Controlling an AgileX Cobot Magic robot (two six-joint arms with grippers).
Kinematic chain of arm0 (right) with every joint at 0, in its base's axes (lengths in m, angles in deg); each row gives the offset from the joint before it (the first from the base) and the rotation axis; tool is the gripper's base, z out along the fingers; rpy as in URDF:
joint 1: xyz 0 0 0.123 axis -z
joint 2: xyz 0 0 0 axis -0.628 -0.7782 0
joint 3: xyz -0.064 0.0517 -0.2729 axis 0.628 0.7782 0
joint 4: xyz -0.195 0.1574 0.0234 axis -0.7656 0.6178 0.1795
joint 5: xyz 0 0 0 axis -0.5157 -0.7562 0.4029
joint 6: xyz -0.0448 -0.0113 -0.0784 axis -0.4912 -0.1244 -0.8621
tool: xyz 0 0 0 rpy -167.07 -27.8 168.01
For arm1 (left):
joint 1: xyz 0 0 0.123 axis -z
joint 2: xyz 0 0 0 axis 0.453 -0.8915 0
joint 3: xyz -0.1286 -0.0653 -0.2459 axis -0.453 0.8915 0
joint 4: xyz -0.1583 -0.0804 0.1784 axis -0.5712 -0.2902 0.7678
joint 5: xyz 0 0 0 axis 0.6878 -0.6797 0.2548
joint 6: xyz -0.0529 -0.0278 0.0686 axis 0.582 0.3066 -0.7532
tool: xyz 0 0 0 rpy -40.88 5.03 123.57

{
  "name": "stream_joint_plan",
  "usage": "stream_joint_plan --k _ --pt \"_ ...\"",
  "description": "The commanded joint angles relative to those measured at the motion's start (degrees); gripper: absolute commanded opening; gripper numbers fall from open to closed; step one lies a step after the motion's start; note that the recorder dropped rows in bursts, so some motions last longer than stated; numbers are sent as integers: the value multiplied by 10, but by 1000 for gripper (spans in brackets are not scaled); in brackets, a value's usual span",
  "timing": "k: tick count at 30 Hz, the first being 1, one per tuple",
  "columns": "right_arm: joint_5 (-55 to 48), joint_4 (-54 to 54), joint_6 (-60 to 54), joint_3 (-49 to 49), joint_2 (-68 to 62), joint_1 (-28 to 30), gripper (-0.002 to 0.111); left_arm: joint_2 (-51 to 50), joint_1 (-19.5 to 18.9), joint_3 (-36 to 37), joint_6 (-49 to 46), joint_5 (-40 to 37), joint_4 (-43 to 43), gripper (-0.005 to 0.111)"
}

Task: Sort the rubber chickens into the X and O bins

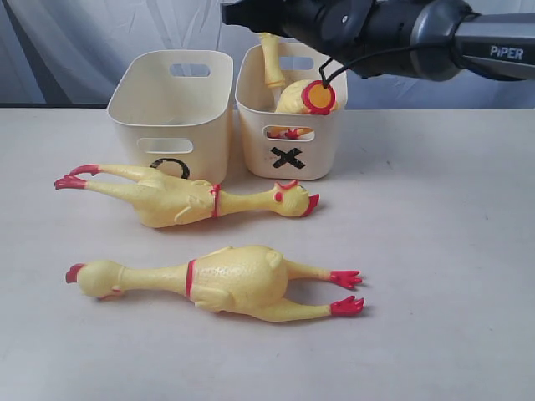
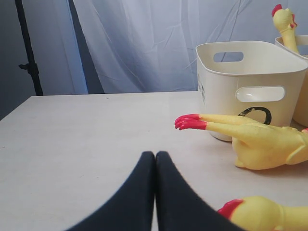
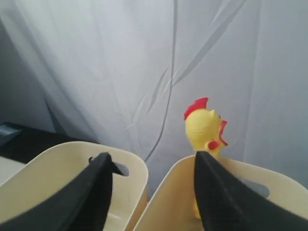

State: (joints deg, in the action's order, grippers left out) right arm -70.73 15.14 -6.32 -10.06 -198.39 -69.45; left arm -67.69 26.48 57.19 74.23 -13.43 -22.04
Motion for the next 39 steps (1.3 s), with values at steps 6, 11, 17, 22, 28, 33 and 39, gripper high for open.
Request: stream_joint_plan --k 6,11,17,22,28,33,39 --pt "-212 -33 -18 -2 66 37 50 3 0 3 1 3 2 0" --pt "-370 -77 -15 -2 99 70 39 3 0 3 1 3 2 0" --pt "-548 -95 -13 -2 120 93 -1 3 0 3 1 3 2 0" --pt "-659 -94 4 -2 134 93 -1 3 0 3 1 3 2 0" --pt "-775 -109 72 -2 144 93 -1 3 0 3 1 3 2 0" --pt "-809 -121 119 6 149 92 -1 3 0 3 1 3 2 0" --pt "-793 -142 127 94 191 92 -1 3 0 3 1 3 2 0"
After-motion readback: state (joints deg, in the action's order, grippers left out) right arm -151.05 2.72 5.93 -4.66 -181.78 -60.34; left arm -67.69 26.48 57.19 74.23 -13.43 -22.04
